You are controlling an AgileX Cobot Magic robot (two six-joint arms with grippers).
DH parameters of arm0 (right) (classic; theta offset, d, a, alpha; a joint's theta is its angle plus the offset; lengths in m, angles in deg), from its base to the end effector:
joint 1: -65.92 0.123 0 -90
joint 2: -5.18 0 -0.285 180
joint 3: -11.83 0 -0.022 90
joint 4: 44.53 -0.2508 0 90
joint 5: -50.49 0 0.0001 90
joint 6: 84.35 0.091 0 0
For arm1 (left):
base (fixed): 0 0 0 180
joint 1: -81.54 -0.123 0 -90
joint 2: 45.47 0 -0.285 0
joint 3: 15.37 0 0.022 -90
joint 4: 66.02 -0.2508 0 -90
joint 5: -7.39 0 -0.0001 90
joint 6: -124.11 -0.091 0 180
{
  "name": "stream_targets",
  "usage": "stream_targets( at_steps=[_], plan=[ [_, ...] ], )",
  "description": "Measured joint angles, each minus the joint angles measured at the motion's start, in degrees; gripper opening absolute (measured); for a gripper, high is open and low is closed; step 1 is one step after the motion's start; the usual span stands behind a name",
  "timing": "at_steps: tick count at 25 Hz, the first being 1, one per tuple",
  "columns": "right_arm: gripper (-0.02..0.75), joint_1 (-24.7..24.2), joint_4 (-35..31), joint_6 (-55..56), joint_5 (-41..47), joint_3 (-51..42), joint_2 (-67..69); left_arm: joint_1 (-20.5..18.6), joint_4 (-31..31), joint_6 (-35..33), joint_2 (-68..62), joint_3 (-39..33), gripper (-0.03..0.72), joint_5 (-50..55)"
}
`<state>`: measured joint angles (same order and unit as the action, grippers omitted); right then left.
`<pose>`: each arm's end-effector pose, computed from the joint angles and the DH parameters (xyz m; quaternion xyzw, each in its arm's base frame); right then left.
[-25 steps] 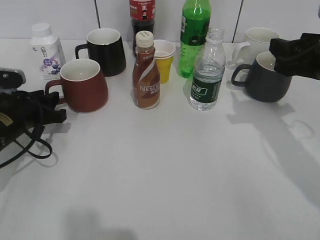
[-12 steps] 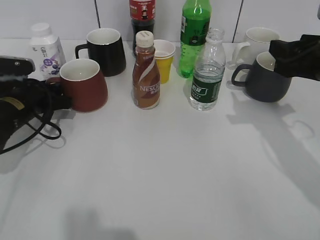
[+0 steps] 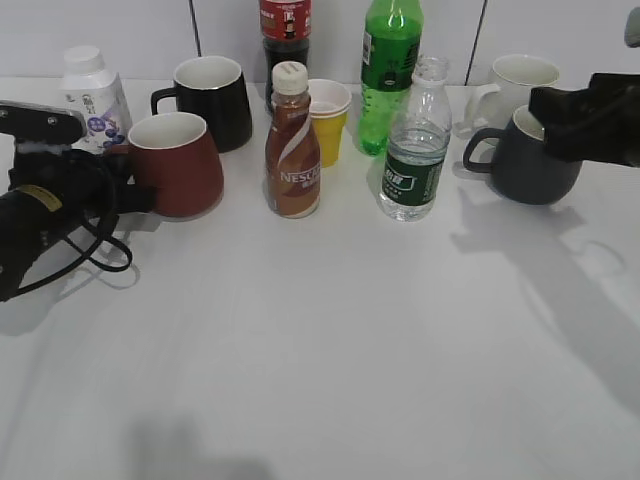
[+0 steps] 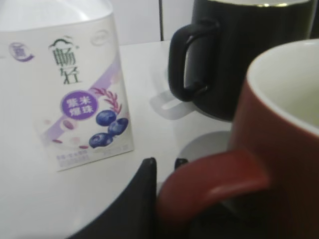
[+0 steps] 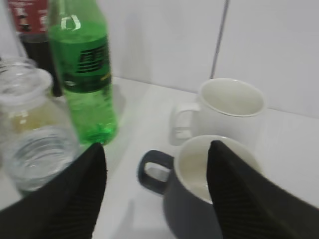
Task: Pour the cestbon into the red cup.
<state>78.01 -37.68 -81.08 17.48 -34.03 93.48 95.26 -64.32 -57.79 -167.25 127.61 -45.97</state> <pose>0.2685 0.0635 0.2310 -0.1185 0.7642 0.0781 0.6291 0.3395 -0.0807 0.1151 0.0940 0.7902 -0.0583 0.6028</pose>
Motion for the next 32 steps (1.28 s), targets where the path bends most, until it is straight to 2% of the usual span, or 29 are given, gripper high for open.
stream_targets(
  at_steps=[3,5,7,9,13,22,28,32],
  plan=[
    [0.48,0.1,7.2,6.4,0.0,0.0,0.1,0.0,-0.3,-0.3,0.0,0.0,0.069,-0.3],
    [0.483,0.3,14.7,11.7,-0.5,0.0,0.6,0.0,-0.5,-0.4,0.3,-0.1,0.068,-0.3],
    [0.506,0.7,20.9,15.0,-2.2,0.0,1.7,0.0,-0.6,-0.6,2.2,-1.2,0.067,0.2],
    [0.545,0.7,24.2,16.7,-4.4,0.0,3.4,0.0,-0.6,-0.7,5.1,-2.8,0.064,0.3],
    [0.6,0.7,25.7,18.3,-7.9,0.0,7.9,0.0,-0.7,-0.7,12.4,-6.2,0.064,2.1],
    [0.607,0.7,28.0,18.8,-13.4,4.8,20.6,2.0,-6.5,-0.7,24.3,-9.2,0.062,15.0],
    [0.607,0.7,30.7,18.8,-14.0,10.3,26.5,2.1,-6.5,-0.8,28.3,-9.2,0.062,18.3],
    [0.607,0.7,33.1,19.0,-14.2,13.9,29.8,2.2,-8.8,-0.8,29.5,-9.2,0.062,20.2]
  ],
)
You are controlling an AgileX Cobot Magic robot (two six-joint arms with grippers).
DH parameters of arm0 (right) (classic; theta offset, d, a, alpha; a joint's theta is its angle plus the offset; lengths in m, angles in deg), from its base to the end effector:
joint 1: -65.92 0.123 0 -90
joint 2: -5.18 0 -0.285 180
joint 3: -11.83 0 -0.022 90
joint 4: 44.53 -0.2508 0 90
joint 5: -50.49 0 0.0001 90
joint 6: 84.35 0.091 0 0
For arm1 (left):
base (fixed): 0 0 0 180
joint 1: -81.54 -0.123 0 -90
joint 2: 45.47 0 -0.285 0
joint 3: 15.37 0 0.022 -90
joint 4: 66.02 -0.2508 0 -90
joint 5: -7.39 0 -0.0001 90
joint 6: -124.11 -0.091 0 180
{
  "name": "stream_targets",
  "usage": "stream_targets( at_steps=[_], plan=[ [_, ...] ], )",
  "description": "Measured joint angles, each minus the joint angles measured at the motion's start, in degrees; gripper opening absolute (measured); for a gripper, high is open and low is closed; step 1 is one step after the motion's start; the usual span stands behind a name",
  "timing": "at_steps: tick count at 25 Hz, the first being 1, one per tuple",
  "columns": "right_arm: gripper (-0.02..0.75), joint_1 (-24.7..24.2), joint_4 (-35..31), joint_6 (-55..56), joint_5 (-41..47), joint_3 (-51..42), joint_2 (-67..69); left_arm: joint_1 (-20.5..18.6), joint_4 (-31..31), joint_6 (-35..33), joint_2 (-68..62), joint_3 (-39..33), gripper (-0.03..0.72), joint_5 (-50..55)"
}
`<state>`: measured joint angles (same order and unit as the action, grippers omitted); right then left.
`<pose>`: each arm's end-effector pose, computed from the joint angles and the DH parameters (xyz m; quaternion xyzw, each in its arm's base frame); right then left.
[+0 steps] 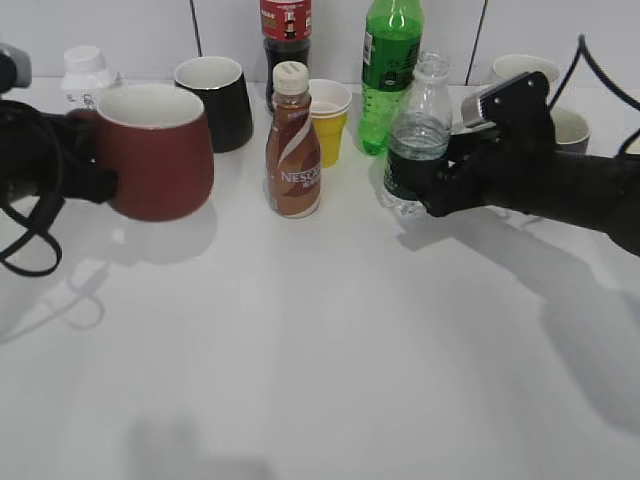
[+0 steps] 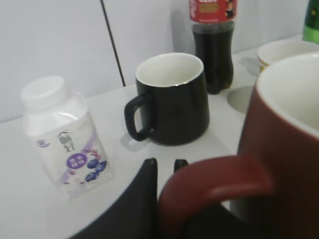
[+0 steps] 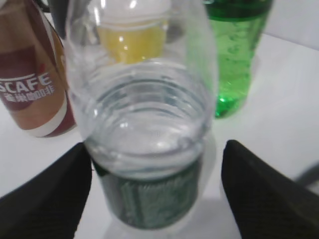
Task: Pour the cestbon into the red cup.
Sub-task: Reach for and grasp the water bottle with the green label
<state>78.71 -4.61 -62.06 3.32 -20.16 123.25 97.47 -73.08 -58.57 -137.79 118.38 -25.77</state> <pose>0.3353 0.1200 0.1400 -0.2755 0.7605 0.2253 0.5432 0.2689 -0.0831 0.2098 0.1890 0.7736 -0.0654 0.6012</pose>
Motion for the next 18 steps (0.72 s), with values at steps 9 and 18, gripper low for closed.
stream_targets(
  at_steps=[9,18],
  plan=[
    [0.601,0.5,2.7,0.4,-0.5,8.1,6.0,0.3,-7.6,3.7,0.0,0.0,0.062,2.1],
    [0.48,1.1,2.7,0.5,-1.8,10.7,8.3,5.3,-13.1,7.6,0.0,0.0,0.062,2.3]
  ],
)
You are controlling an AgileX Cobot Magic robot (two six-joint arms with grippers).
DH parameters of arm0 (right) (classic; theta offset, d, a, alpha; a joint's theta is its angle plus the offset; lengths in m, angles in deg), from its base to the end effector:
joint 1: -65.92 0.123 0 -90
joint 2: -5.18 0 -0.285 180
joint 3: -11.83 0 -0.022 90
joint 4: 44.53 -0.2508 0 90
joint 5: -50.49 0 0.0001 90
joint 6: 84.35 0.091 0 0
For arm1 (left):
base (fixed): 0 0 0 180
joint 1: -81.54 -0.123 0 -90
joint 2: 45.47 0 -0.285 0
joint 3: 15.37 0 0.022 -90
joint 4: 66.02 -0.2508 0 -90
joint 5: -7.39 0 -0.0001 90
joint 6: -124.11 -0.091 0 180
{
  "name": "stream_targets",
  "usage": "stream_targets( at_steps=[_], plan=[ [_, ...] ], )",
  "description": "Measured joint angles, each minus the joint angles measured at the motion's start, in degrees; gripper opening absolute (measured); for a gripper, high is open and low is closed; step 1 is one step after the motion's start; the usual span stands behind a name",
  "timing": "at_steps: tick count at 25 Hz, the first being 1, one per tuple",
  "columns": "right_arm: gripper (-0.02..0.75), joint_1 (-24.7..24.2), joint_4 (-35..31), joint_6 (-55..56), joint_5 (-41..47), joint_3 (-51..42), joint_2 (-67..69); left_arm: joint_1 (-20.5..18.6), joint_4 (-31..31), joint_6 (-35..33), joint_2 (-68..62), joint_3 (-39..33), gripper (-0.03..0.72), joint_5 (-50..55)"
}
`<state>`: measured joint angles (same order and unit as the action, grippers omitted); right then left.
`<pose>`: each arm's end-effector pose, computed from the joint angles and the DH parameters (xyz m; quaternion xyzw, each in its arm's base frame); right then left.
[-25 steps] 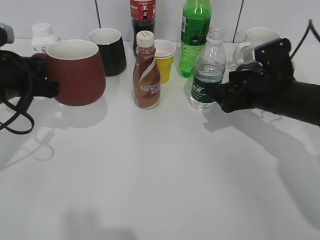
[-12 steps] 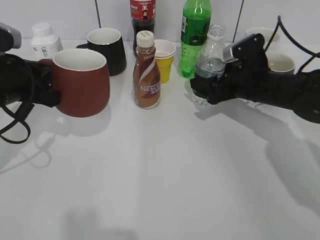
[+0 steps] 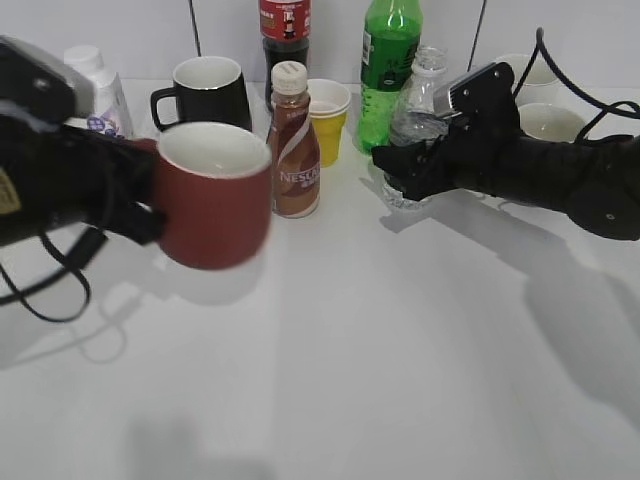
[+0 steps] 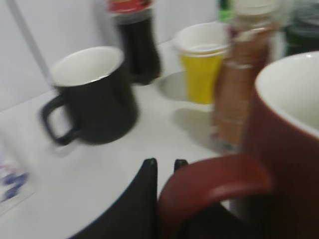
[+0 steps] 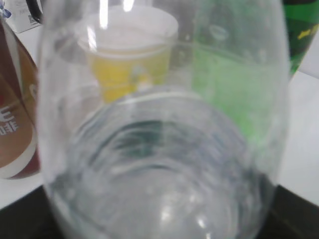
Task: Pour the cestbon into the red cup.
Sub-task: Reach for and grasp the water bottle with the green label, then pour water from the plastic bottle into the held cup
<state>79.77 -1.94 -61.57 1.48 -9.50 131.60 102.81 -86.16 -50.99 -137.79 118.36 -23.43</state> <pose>0.3736 0.1399 0.1284 -0.3032 0.7329 0.2409 0.5593 0.2536 -0.1159 0.2045 0.2856 0.7625 -0.1157 0.5689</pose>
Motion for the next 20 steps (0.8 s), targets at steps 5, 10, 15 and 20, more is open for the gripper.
stream_targets(
  at_steps=[5,10,15,20],
  plan=[
    [0.48,0.0,0.2,1.2,0.6,-0.5,-0.9,6.6,-0.6,0.1,-0.1,0.0,0.062,0.0],
    [0.48,0.0,4.4,1.6,2.0,-3.5,-6.2,11.9,-0.8,0.2,-1.2,0.0,0.062,-1.1],
    [0.48,0.0,11.9,0.2,3.9,-7.2,-15.0,14.8,-0.9,0.2,-3.7,0.5,0.062,-2.7],
    [0.48,0.1,13.1,-9.7,11.4,-7.8,-21.3,14.9,-0.9,0.2,-8.6,3.7,0.062,-4.0]
  ],
)
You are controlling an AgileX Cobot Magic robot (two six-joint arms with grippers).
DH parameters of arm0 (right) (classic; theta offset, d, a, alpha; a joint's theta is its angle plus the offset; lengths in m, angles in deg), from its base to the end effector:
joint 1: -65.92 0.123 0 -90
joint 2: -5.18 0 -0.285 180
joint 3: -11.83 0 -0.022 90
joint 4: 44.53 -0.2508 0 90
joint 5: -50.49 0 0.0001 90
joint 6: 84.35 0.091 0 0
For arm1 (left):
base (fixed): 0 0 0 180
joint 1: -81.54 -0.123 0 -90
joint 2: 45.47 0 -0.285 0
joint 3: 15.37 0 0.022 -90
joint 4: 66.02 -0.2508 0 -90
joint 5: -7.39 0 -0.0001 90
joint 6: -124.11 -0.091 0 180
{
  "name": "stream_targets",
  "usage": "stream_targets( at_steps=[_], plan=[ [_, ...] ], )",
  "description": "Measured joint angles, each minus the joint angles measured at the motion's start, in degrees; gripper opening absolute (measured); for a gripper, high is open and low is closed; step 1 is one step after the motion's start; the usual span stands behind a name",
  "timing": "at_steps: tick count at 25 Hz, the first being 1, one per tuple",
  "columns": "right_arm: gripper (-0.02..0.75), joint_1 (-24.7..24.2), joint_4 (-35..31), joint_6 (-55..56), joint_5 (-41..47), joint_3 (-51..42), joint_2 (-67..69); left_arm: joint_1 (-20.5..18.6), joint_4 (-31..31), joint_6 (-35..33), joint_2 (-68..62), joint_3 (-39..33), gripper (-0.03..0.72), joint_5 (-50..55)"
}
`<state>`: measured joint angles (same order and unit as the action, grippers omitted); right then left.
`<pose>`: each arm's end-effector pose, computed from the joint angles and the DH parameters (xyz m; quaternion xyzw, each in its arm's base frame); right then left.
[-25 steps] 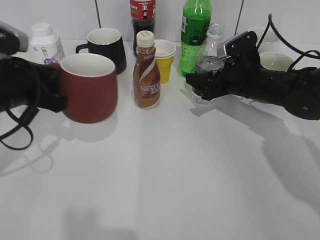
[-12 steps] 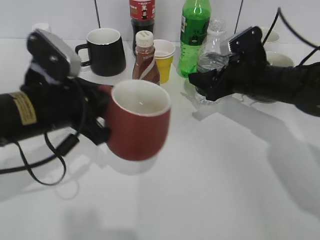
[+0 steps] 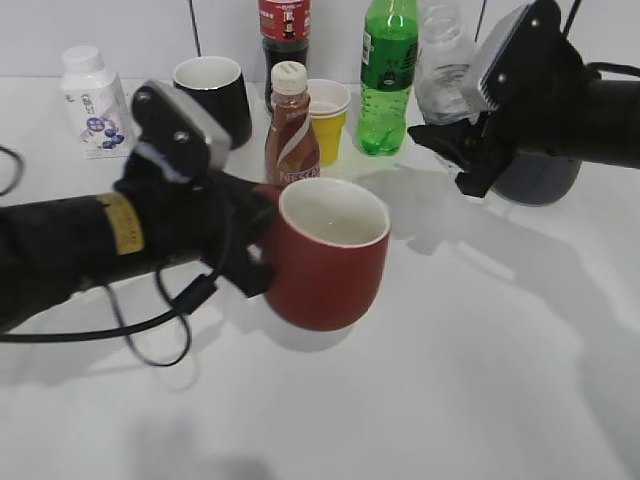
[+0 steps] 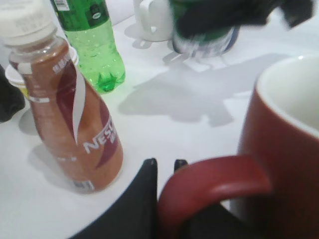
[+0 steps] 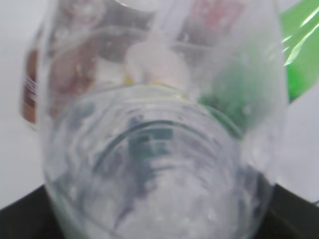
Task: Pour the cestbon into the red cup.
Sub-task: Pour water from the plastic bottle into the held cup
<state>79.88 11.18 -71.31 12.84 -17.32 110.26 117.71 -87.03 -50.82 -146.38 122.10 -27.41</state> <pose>0.3215 0.1272 0.2111 -0.4713 0.6563 0.1052 0.5797 0.2348 -0.1947 0.1833 0.3897 0.7206 -0.1993 0.5377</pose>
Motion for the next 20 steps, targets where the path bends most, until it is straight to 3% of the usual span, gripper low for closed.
stream_targets(
  at_steps=[4,12,16,20],
  plan=[
    [0.48,0.0,-1.0,-8.8,0.6,0.0,-0.6,0.0,0.0,0.0,-4.7,3.5,0.062,-1.7],
    [0.48,0.0,-11.4,-26.6,-2.1,0.0,-0.3,0.0,2.7,-2.0,-11.0,5.1,0.062,-10.0],
    [0.48,0.0,-11.3,-28.6,-3.3,0.3,-0.2,-0.1,7.0,-4.3,-11.1,5.1,0.061,-10.8],
    [0.48,0.0,-9.8,-31.4,-4.2,0.3,0.4,-0.1,7.4,-7.7,-11.1,5.1,0.061,-11.0]
  ],
)
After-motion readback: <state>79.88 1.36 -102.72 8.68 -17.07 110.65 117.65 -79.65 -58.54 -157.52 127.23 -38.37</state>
